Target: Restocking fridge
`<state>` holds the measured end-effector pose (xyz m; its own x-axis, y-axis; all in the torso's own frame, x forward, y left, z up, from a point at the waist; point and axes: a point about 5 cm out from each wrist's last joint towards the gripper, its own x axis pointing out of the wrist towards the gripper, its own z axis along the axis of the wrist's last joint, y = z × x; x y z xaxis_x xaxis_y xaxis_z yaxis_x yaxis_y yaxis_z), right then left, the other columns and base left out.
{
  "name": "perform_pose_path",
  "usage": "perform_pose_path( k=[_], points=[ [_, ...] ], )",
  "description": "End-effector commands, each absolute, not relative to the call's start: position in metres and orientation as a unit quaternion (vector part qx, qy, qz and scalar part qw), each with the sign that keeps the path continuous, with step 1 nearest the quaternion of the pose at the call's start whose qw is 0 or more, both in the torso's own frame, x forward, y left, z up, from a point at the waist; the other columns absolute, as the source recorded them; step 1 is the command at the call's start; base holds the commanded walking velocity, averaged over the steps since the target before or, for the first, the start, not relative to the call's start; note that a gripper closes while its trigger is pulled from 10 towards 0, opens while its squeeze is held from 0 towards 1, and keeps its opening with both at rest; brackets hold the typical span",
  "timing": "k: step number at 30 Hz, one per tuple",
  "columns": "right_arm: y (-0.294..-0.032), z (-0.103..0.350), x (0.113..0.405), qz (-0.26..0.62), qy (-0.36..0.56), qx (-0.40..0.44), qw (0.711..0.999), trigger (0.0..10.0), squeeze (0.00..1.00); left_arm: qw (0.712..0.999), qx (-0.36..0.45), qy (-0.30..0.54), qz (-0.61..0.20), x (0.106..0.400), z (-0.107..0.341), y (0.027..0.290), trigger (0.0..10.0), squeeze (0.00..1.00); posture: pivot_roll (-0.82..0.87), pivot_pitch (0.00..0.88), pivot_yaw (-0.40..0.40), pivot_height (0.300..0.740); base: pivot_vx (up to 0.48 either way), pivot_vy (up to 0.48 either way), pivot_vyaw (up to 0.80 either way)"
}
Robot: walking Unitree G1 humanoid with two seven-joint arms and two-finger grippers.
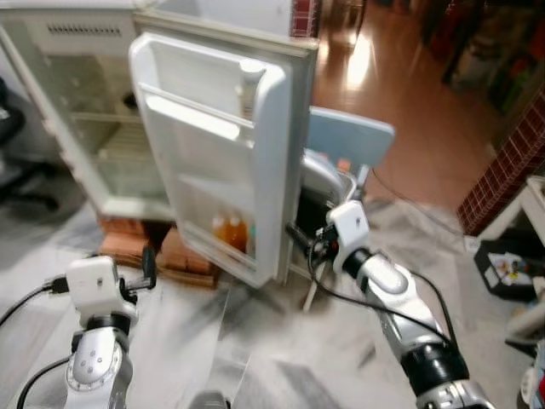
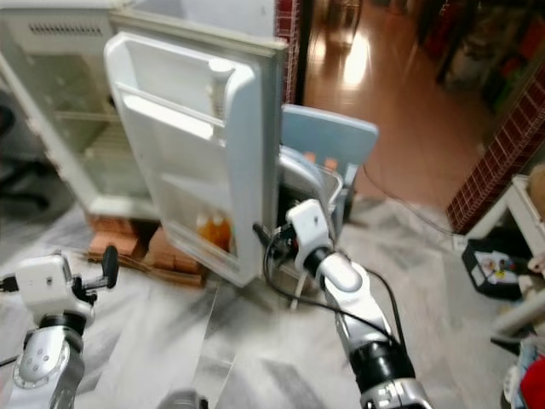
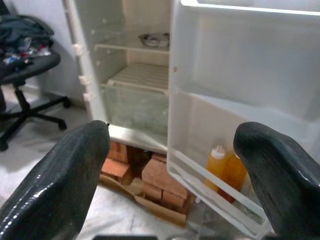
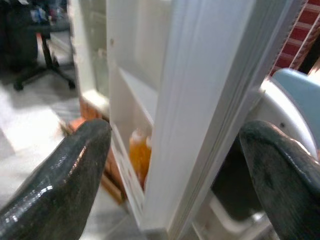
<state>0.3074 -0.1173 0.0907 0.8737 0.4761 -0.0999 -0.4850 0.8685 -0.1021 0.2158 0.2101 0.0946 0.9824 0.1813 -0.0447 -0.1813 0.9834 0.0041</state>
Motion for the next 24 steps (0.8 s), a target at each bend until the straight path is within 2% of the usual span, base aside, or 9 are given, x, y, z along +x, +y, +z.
perform_pose_path(
  k=[1,7,13,24],
  points=[
    [-0.126,0.093,0.311,0.217,0.032,-0.058,0.974,10.0,0.00,0.996,-0.003,0.014,0.084,0.218,0.099,0.208,10.0,0.00,0.04,0.037,-0.019,0.740,0.000,0.000,0.00],
    [-0.132,0.096,0.314,0.199,0.018,-0.086,0.976,10.0,0.00,0.997,-0.002,0.014,0.077,0.219,0.099,0.208,10.0,0.00,0.04,0.034,-0.018,0.740,0.000,0.000,0.00],
    [-0.140,0.097,0.318,0.173,0.019,-0.089,0.981,10.0,0.00,0.997,-0.006,0.013,0.071,0.220,0.099,0.207,10.0,0.00,0.04,0.037,-0.018,0.740,0.292,0.000,0.00],
    [-0.132,0.097,0.316,0.180,0.009,-0.081,0.980,10.0,0.00,0.997,-0.006,0.013,0.070,0.219,0.098,0.206,10.0,0.00,0.04,0.037,-0.018,0.740,0.312,0.000,0.00]
  ],
)
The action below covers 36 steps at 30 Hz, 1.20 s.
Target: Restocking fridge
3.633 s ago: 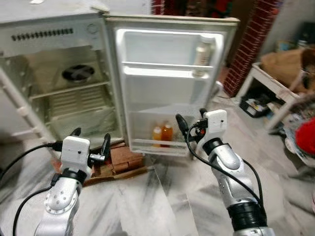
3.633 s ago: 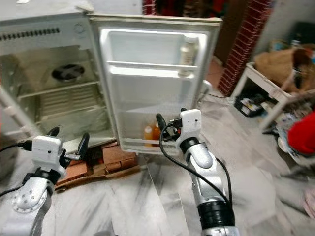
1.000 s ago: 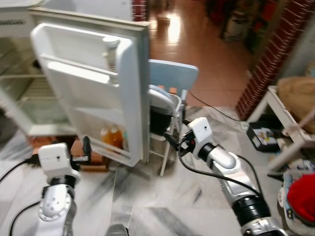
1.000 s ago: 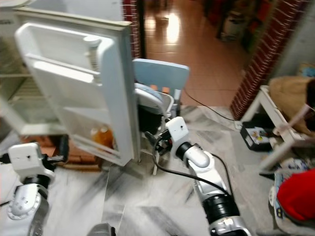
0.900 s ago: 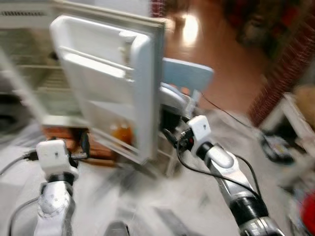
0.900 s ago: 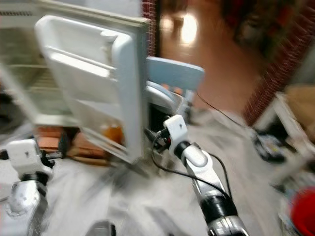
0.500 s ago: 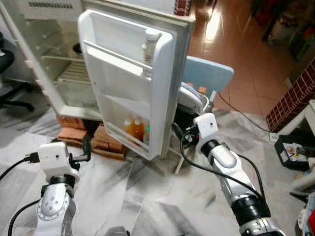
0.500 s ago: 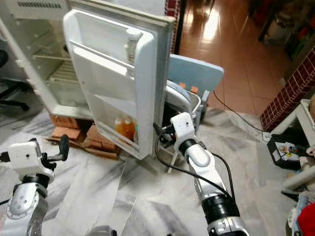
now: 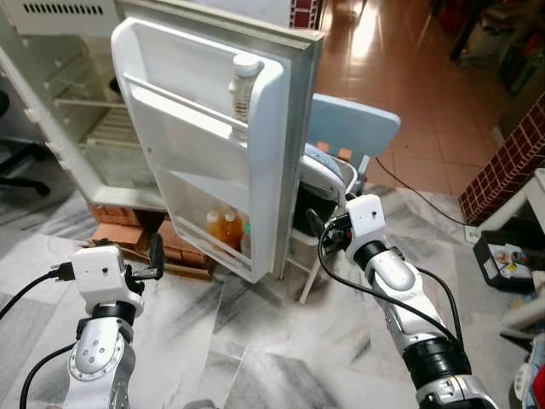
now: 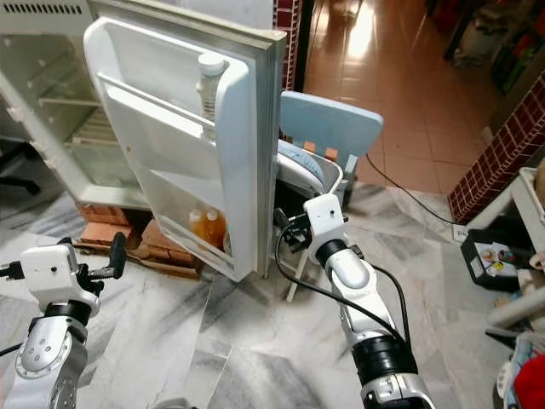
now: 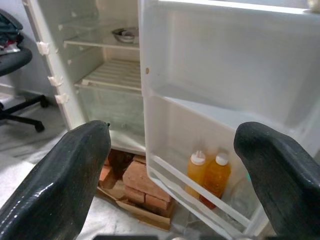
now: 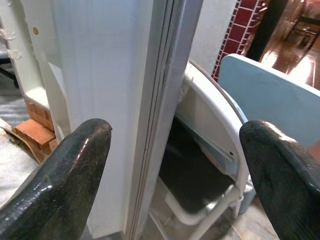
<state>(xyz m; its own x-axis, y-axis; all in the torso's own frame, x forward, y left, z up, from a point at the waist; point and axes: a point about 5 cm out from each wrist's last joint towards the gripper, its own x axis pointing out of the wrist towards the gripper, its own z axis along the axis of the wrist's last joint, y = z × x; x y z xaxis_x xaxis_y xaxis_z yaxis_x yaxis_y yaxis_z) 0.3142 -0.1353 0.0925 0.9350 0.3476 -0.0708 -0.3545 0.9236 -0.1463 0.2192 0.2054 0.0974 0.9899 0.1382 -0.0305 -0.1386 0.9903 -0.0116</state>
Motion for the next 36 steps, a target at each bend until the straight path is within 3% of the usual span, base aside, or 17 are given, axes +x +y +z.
perform_pose_path(
  k=[1,15,21,30,36],
  points=[
    [-0.132,0.097,0.317,0.180,0.009,-0.081,0.980,10.0,0.00,0.997,-0.006,0.013,0.069,0.219,0.098,0.206,10.0,0.00,0.04,0.040,-0.019,0.740,0.315,0.000,0.00],
    [-0.128,0.103,0.322,0.192,-0.001,-0.077,0.978,10.0,0.00,0.997,-0.009,0.018,0.071,0.219,0.096,0.205,10.0,0.00,0.05,0.046,-0.021,0.740,0.318,0.000,0.00],
    [-0.124,0.106,0.324,0.211,-0.009,-0.060,0.976,10.0,0.00,0.996,-0.013,0.031,0.077,0.215,0.091,0.206,10.0,0.00,0.05,0.045,-0.022,0.740,0.000,0.000,0.00],
    [-0.106,0.123,0.343,0.208,-0.029,-0.054,0.976,10.0,0.00,0.996,-0.011,0.038,0.075,0.216,0.089,0.206,10.0,0.00,0.05,0.047,-0.025,0.740,0.000,0.000,0.78],
    [-0.095,0.133,0.359,0.178,-0.022,-0.069,0.981,10.0,0.00,0.992,0.011,0.092,0.090,0.204,0.068,0.216,10.0,0.00,0.06,0.048,-0.025,0.740,0.000,0.000,0.40]
  ],
)
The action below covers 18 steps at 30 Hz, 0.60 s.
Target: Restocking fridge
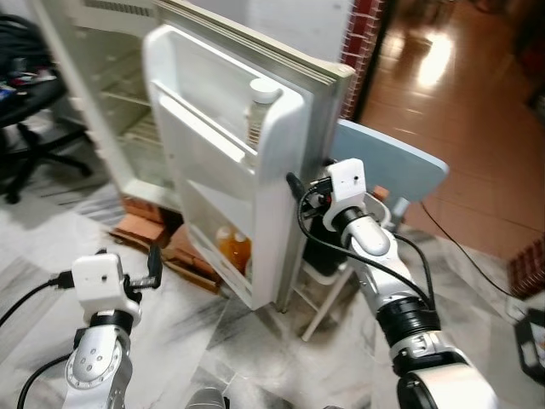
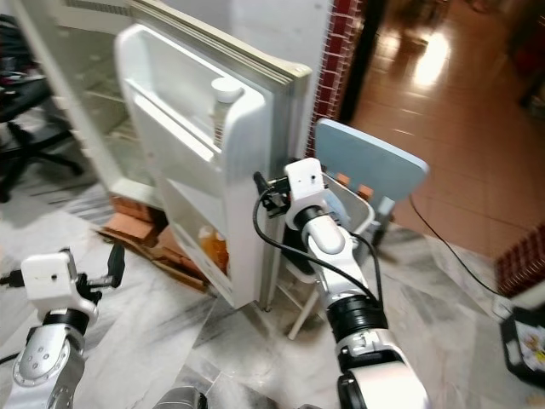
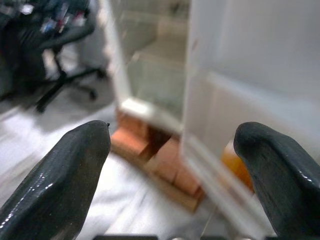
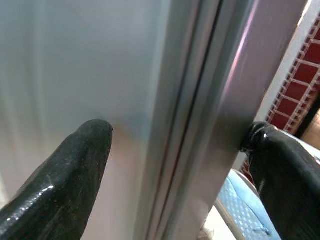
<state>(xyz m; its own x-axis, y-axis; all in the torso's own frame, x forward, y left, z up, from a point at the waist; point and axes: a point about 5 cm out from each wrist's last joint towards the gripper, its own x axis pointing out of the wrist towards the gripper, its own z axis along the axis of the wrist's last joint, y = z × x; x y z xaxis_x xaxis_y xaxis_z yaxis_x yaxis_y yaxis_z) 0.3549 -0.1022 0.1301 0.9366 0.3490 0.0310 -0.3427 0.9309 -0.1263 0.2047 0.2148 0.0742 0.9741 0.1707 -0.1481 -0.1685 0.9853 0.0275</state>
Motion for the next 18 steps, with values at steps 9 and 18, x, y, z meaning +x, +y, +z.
perform_pose_path(
  k=[9,18],
  points=[
    [-0.050,0.163,0.357,0.321,-0.016,0.174,0.931,10.0,0.00,0.991,0.016,0.098,0.089,0.199,0.065,0.215,10.0,0.00,0.08,0.039,-0.032,0.740,0.000,0.000,0.00],
    [-0.050,0.174,0.291,0.581,-0.013,0.211,0.786,10.0,0.00,0.988,-0.005,0.114,0.101,0.194,0.058,0.218,10.0,0.00,0.07,0.034,-0.027,0.740,0.000,0.000,0.00]
  ],
)
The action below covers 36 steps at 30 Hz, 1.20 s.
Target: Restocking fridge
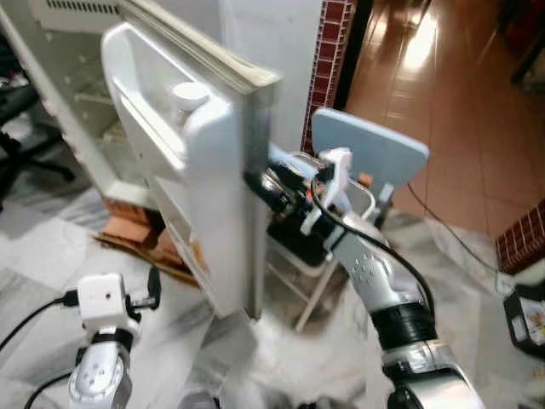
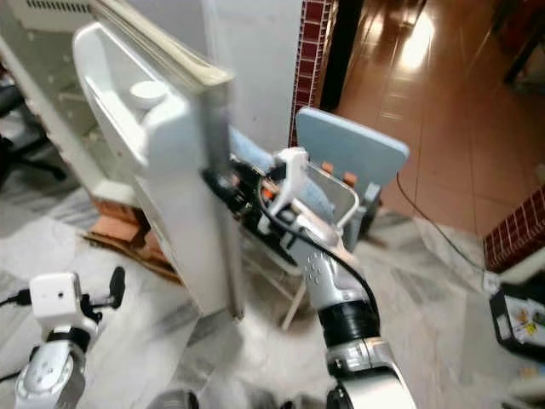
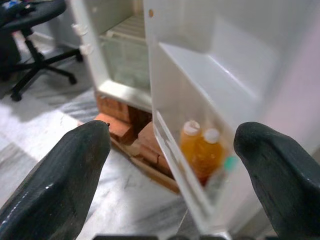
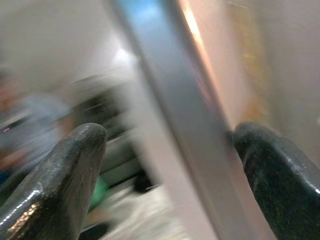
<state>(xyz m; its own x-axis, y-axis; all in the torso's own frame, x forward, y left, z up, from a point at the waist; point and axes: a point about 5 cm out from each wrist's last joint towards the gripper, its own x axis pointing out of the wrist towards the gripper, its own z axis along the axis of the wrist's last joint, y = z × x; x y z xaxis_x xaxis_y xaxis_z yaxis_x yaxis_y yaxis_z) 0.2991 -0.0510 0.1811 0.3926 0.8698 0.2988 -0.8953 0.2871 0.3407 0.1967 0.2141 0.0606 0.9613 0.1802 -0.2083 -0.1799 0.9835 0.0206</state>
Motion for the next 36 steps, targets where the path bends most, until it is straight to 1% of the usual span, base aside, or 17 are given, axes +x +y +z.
perform_pose_path(
  k=[1,2,3,8,11,13,14,16,18,21,26,27,28,30,32,33,36],
  points=[
    [-0.050,0.174,0.291,0.581,-0.013,0.211,0.786,10.0,0.00,0.988,-0.005,0.114,0.101,0.194,0.058,0.218,10.0,0.00,0.07,0.034,-0.027,0.740,0.000,0.000,0.00],
    [-0.057,0.154,0.293,0.562,0.019,0.168,0.809,10.0,0.00,0.987,-0.019,0.119,0.107,0.194,0.056,0.218,10.0,0.00,0.08,0.034,-0.024,0.740,0.000,0.000,0.00],
    [-0.060,0.147,0.294,0.554,0.034,0.155,0.817,10.0,0.00,0.987,-0.022,0.120,0.108,0.195,0.056,0.218,10.0,0.00,0.08,0.034,-0.023,0.740,0.000,0.000,0.00],
    [-0.071,0.126,0.288,0.545,0.077,0.109,0.828,10.0,0.00,0.987,-0.019,0.118,0.106,0.195,0.056,0.219,10.0,0.00,0.08,0.033,-0.017,0.740,0.000,0.000,0.00],
    [-0.075,0.119,0.289,0.513,0.083,0.075,0.851,10.0,0.00,0.986,-0.004,0.116,0.122,0.195,0.058,0.223,10.0,0.00,0.08,0.030,-0.021,0.740,0.000,0.000,0.00],
    [-0.080,0.117,0.295,0.460,0.066,0.062,0.883,10.0,0.00,0.987,0.016,0.104,0.123,0.198,0.062,0.224,10.0,0.00,0.07,0.034,-0.027,0.740,0.000,0.000,0.00],
    [-0.086,0.118,0.304,0.396,0.057,0.080,0.913,10.0,0.00,0.987,0.041,0.092,0.122,0.203,0.069,0.225,10.0,0.00,0.08,0.033,-0.033,0.740,0.000,0.000,0.00],
    [-0.094,0.122,0.310,0.342,0.043,0.076,0.936,10.0,0.00,0.989,0.056,0.076,0.114,0.210,0.078,0.224,10.0,0.00,0.08,0.030,-0.042,0.740,0.000,0.000,0.00],
    [-0.100,0.125,0.313,0.309,0.033,0.073,0.948,10.0,0.00,0.990,0.062,0.066,0.111,0.215,0.084,0.223,10.0,0.00,0.09,0.037,-0.042,0.740,0.000,0.000,0.00],
    [-0.110,0.127,0.317,0.261,0.024,0.058,0.963,10.0,0.00,0.988,0.034,0.056,0.137,0.224,0.090,0.227,10.0,0.00,0.07,0.039,-0.038,0.740,0.000,0.000,0.00],
    [-0.116,0.130,0.319,0.219,0.009,0.024,0.975,10.0,0.00,0.990,0.031,0.058,0.127,0.228,0.089,0.222,10.0,0.00,0.05,0.034,-0.030,0.740,0.000,0.000,0.00],
    [-0.116,0.129,0.320,0.215,0.008,0.019,0.976,10.0,0.00,0.990,0.032,0.059,0.120,0.228,0.087,0.219,10.0,0.00,0.05,0.034,-0.030,0.740,0.000,0.000,0.00],
    [-0.112,0.127,0.320,0.225,0.015,0.005,0.974,10.0,0.00,0.991,0.030,0.066,0.113,0.229,0.085,0.215,10.0,0.00,0.05,0.035,-0.011,0.740,0.000,0.360,0.00],
    [-0.108,0.126,0.319,0.237,0.018,0.006,0.971,10.0,0.00,0.991,0.026,0.068,0.110,0.229,0.084,0.213,10.0,0.00,0.04,0.037,-0.002,0.740,0.000,0.326,0.00],
    [-0.108,0.126,0.319,0.231,0.030,0.023,0.972,10.0,0.00,0.992,0.025,0.067,0.107,0.230,0.084,0.212,10.0,0.00,0.03,0.033,0.007,0.740,0.000,0.356,0.00],
    [-0.108,0.125,0.321,0.224,0.054,0.054,0.972,10.0,0.00,0.992,0.025,0.070,0.098,0.232,0.084,0.210,10.0,0.00,0.03,0.029,0.017,0.740,0.000,0.480,0.00],
    [-0.113,0.131,0.322,0.231,0.042,0.036,0.971,10.0,0.00,0.994,0.034,0.061,0.089,0.235,0.086,0.210,10.0,0.00,0.02,0.029,0.033,0.740,0.000,0.480,0.00]
  ],
)
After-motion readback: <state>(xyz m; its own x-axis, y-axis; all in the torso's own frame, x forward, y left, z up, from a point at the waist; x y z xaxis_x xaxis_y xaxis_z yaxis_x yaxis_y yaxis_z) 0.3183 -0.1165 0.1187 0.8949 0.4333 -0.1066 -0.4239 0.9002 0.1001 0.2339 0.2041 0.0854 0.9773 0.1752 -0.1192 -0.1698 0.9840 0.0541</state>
